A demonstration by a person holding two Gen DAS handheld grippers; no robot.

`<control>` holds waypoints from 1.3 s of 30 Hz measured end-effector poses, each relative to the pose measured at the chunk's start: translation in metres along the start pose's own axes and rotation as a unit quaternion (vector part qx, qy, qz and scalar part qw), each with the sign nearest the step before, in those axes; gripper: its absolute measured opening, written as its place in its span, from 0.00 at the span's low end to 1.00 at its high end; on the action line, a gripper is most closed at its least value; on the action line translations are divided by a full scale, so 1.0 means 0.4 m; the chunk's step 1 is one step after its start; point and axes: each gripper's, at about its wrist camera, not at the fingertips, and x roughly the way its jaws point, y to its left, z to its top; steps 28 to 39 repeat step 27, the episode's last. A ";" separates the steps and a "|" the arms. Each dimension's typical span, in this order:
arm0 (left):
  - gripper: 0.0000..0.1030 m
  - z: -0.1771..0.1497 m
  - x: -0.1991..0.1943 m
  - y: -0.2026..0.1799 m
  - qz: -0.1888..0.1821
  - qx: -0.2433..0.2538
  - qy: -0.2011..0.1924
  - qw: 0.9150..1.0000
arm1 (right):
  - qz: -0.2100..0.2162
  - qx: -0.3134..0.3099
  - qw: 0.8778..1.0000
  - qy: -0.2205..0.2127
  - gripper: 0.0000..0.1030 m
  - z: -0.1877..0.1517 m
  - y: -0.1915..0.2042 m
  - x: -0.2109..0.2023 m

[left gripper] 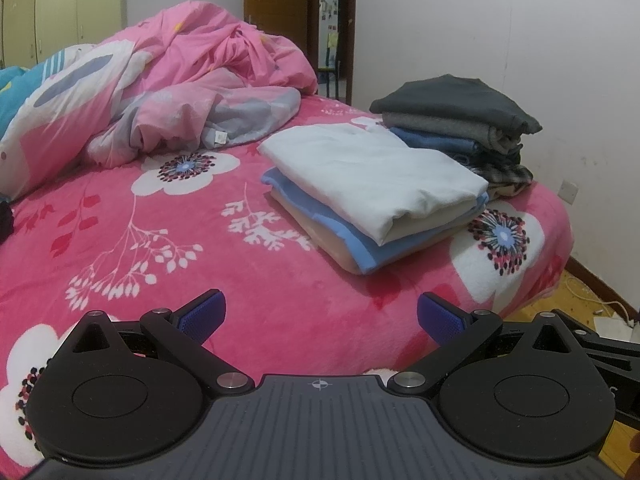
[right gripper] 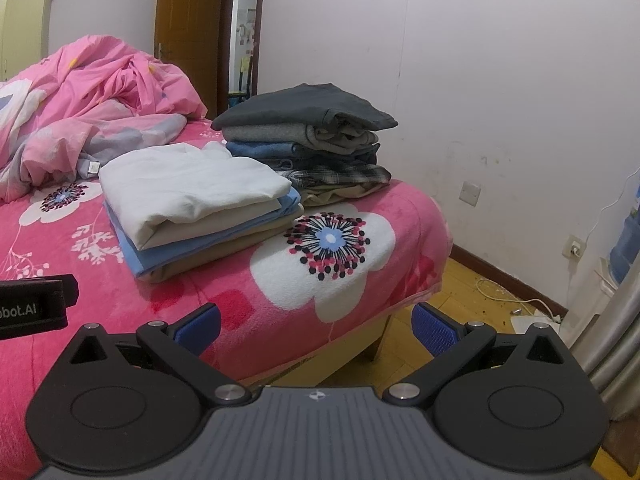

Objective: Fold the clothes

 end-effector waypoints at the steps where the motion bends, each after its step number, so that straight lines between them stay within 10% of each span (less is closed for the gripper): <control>1: 1.00 0.000 0.000 0.000 0.000 0.000 0.000 1.000 | 0.000 0.000 1.000 0.000 1.00 0.000 0.000 0.000; 39: 1.00 0.002 0.000 0.008 0.004 -0.005 0.001 1.000 | 0.003 -0.002 1.000 0.001 1.00 -0.006 0.014 -0.004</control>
